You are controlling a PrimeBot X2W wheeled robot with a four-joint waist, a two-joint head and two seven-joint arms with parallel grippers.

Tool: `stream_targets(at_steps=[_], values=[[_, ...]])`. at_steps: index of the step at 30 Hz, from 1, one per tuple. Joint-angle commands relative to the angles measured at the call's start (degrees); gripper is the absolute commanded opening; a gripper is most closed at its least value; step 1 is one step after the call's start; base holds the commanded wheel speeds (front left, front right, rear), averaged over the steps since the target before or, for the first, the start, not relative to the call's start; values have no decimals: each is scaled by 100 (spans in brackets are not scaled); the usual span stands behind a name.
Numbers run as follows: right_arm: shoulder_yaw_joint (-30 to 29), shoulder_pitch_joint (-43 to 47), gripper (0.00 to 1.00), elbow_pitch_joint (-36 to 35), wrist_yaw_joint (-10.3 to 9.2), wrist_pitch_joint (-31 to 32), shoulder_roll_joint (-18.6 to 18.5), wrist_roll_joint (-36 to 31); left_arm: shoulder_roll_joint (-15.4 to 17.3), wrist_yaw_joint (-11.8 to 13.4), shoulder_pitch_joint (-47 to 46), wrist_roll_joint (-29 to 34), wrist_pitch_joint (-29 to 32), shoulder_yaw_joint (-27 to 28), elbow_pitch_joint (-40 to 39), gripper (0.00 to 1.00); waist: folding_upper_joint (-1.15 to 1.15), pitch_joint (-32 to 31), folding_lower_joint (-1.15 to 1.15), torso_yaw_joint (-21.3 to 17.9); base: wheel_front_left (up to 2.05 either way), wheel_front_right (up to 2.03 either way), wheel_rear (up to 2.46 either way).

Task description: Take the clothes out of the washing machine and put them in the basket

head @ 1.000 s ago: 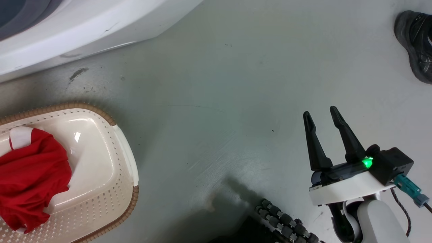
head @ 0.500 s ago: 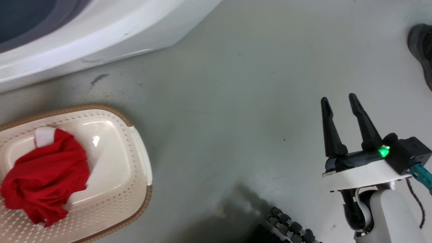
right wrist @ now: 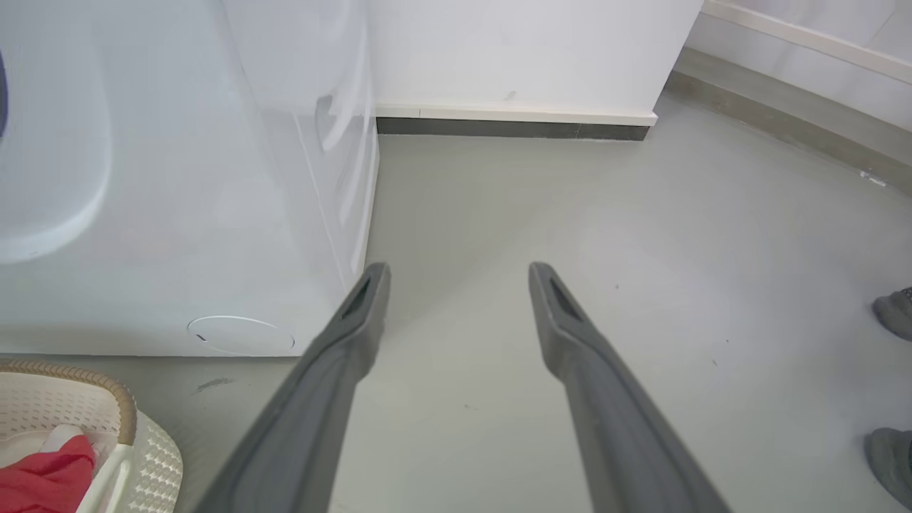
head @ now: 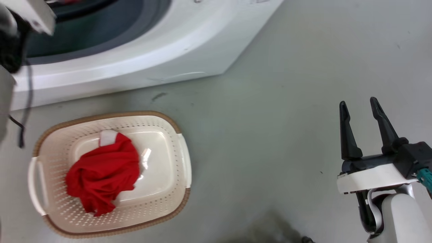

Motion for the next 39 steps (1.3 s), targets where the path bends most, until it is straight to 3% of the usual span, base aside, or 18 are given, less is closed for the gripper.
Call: stream_targets(at_steps=[1,5,9,13,21,29,39], values=[[-44,96,100,-19,-6,-14,-2,-111,39,8,304,0,-196,-53,-76,0,0,-367,1,397,0,0,0],[-109,191,100,-14,-5,-14,-2,-273,-36,29,831,147,-361,73,-509,0,0,-608,1,658,0,0,0],[-144,312,100,19,-5,-14,-2,-460,-147,276,1704,631,-365,702,-1636,0,0,-859,1,909,0,0,0],[-154,402,100,83,-6,-14,-2,-563,-461,476,2615,1149,-369,1350,-2683,0,0,-1196,1,1083,0,0,0],[-159,596,100,233,-6,-14,-2,-613,-1027,402,4085,1830,-370,2104,-3830,0,0,-1886,1,1372,0,0,0],[-153,783,100,368,-6,-14,-2,-522,-1347,250,5362,2069,-357,2252,-4483,0,0,-2408,1,1551,0,0,0],[-89,804,100,345,-5,-14,-1,-511,-1540,155,6296,2164,-358,1855,-4233,0,0,-2321,1,1541,0,0,0]])
